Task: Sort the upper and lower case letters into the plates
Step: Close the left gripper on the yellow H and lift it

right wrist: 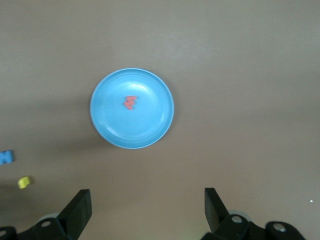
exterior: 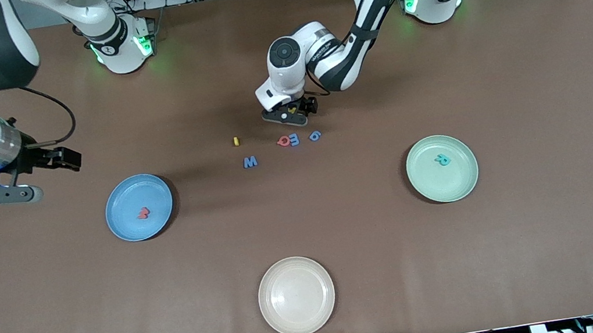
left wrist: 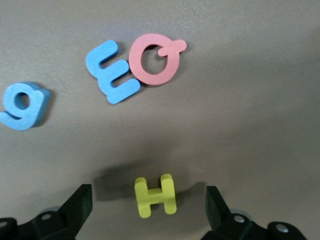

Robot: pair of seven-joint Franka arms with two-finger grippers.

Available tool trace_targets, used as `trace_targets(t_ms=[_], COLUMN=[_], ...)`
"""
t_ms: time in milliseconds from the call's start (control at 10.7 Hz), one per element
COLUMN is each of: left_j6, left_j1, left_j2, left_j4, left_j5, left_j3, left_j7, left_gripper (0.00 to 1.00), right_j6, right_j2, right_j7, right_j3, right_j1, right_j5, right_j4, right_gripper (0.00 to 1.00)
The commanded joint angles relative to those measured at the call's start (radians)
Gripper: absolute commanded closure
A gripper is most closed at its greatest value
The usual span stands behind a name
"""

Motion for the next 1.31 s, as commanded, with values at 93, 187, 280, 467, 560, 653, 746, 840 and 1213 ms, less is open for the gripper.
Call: trace_targets(t_ms=[93, 187, 280, 467, 560, 653, 746, 840, 1213], left_j6=[0.025, 0.025, 0.025, 0.025, 0.024, 0.022, 0.021, 0.019, 0.018], left_j1=[-0.005, -0.010, -0.014, -0.013, -0.013, -0.013, -0.013, -0.013, -0.011], left_j2=[0.005, 0.007, 0.012, 0.012, 0.012, 0.012, 0.012, 0.012, 0.010], left_j4=[-0.007, -0.005, -0.005, -0.005, -0.005, -0.004, -0.005, -0.004, -0.001], left_j5=[0.024, 0.025, 0.025, 0.025, 0.025, 0.025, 0.025, 0.025, 0.025], left_j3=[0.001, 0.001, 0.001, 0.001, 0.000, 0.000, 0.000, 0.000, 0.000], left_j7=[-0.055, -0.110, -0.126, -0.130, -0.139, -0.150, -0.152, -0.153, -0.179], left_gripper=[0.20, 0.26, 0.32, 0.35, 0.37, 0.51, 0.59, 0.78, 1.00], right_j6=[-0.086, -0.085, -0.082, -0.077, -0.074, -0.074, -0.072, -0.069, -0.069], right_j2=[0.016, 0.018, 0.018, 0.018, 0.018, 0.019, 0.018, 0.018, 0.016], right_j7=[-0.028, -0.028, -0.028, -0.029, -0.028, -0.028, -0.028, -0.028, -0.031], right_j3=[-0.001, -0.001, -0.001, -0.002, -0.001, -0.002, -0.002, -0.002, -0.002], right_j1=[0.003, 0.007, 0.007, 0.007, 0.007, 0.007, 0.007, 0.007, 0.020], right_j5=[0.035, 0.035, 0.035, 0.035, 0.035, 0.045, 0.061, 0.062, 0.059], right_j4=[0.088, 0.090, 0.088, 0.088, 0.088, 0.088, 0.088, 0.088, 0.085], right_gripper=[0.00, 0.00, 0.00, 0.00, 0.00, 0.00, 0.00, 0.00, 0.00])
